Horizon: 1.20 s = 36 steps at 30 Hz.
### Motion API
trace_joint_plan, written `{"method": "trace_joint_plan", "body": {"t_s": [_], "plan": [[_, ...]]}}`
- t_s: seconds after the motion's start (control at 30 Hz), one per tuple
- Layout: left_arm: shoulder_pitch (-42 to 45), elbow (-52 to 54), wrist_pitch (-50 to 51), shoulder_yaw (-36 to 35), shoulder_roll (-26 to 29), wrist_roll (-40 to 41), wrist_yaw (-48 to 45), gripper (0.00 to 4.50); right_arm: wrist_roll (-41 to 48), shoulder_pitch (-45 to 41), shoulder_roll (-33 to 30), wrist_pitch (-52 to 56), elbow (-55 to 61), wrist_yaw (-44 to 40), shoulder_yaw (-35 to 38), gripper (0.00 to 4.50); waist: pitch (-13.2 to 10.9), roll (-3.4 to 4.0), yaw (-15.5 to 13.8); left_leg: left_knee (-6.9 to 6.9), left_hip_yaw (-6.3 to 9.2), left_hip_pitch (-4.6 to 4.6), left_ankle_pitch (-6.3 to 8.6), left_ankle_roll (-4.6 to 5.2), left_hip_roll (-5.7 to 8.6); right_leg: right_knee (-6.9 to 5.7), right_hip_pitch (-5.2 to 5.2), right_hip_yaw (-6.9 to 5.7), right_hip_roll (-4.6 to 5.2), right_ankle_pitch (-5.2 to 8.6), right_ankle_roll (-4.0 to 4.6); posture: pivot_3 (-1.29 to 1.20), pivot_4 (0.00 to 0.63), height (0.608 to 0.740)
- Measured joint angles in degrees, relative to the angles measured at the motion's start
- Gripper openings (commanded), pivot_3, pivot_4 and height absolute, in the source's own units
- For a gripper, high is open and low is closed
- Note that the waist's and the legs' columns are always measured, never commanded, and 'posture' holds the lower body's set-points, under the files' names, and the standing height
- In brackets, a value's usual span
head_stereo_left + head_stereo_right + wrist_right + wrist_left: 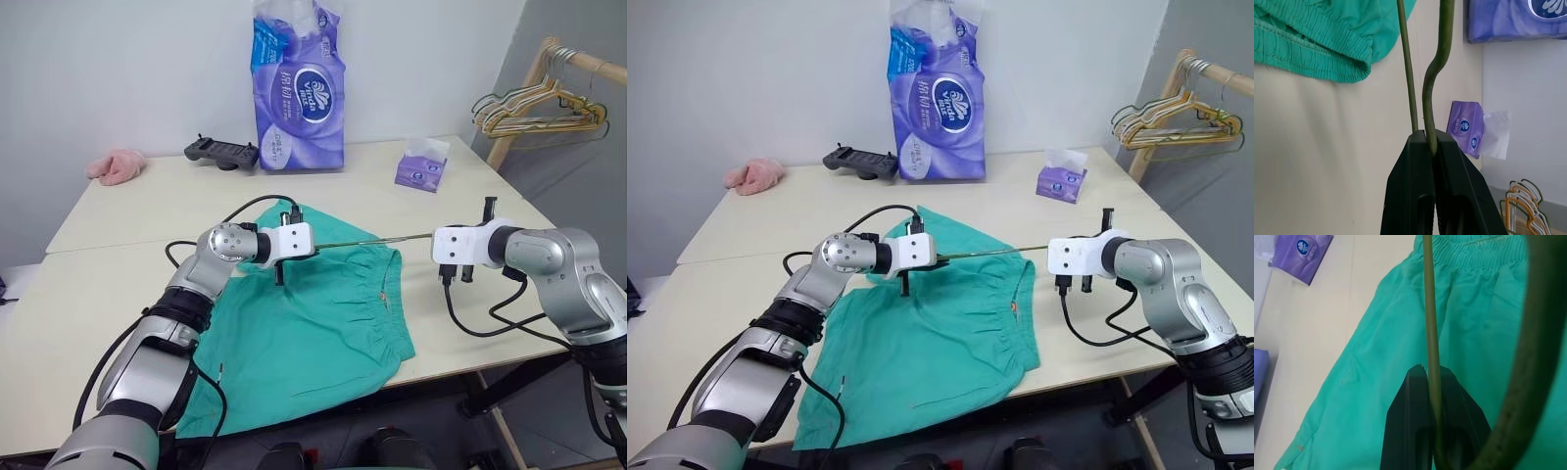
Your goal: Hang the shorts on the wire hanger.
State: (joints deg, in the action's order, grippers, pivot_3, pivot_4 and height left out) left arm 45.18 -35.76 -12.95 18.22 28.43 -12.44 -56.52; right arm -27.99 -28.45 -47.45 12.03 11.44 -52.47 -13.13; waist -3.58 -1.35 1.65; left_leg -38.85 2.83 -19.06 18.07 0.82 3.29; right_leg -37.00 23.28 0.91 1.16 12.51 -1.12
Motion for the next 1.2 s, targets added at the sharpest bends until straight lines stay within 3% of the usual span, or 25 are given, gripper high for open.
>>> {"method": "trace_joint_plan", "body": {"t_s": [0.1,0.2,0.53,0.9,1.2], "plan": [[0.03,-0.01,-0.05,0.00,-0.06,-0.50,1.03,0.03,-0.01,0.00,0.02,-0.04,0.00,-0.02,0.00,0.00,0.00,0.00,-0.01,0.00,0.00,0.00,0.00,0.00,0.00,0.00,0.00,0.00,0.00,0.00,0.00,-0.06,0.013,0.740],[0.11,-0.24,-0.49,-0.18,-0.13,-0.87,1.88,0.66,-0.03,0.00,0.09,-0.04,-0.05,-0.02,0.00,0.00,0.00,0.00,-0.01,0.00,0.00,0.00,0.00,0.00,0.00,0.00,0.00,0.00,0.00,0.00,0.00,-0.06,0.016,0.740],[-0.11,1.82,0.39,-0.63,0.56,2.06,-1.74,3.57,0.13,0.15,0.21,0.07,-0.55,-0.02,0.04,0.00,0.00,0.00,0.00,0.00,0.01,-0.01,0.00,0.00,0.00,0.00,0.00,-0.01,0.00,0.00,0.00,-0.06,0.020,0.740],[-1.56,10.35,5.22,-0.53,1.07,3.73,-5.66,3.57,0.41,0.89,-0.04,-0.25,-5.41,0.19,-0.01,0.00,0.00,0.00,0.03,0.00,-0.01,0.00,0.00,0.00,0.00,-0.02,0.00,0.01,0.00,0.00,0.00,-0.05,0.023,0.740],[-0.81,8.08,5.23,1.20,0.61,0.57,-3.57,3.57,-0.23,-2.63,2.66,1.24,-1.96,-0.63,-2.02,0.00,-0.01,0.01,0.02,0.00,0.03,0.00,0.00,0.00,0.00,-0.01,0.00,-0.03,-0.01,0.00,-0.01,-0.06,0.024,0.740]]}}
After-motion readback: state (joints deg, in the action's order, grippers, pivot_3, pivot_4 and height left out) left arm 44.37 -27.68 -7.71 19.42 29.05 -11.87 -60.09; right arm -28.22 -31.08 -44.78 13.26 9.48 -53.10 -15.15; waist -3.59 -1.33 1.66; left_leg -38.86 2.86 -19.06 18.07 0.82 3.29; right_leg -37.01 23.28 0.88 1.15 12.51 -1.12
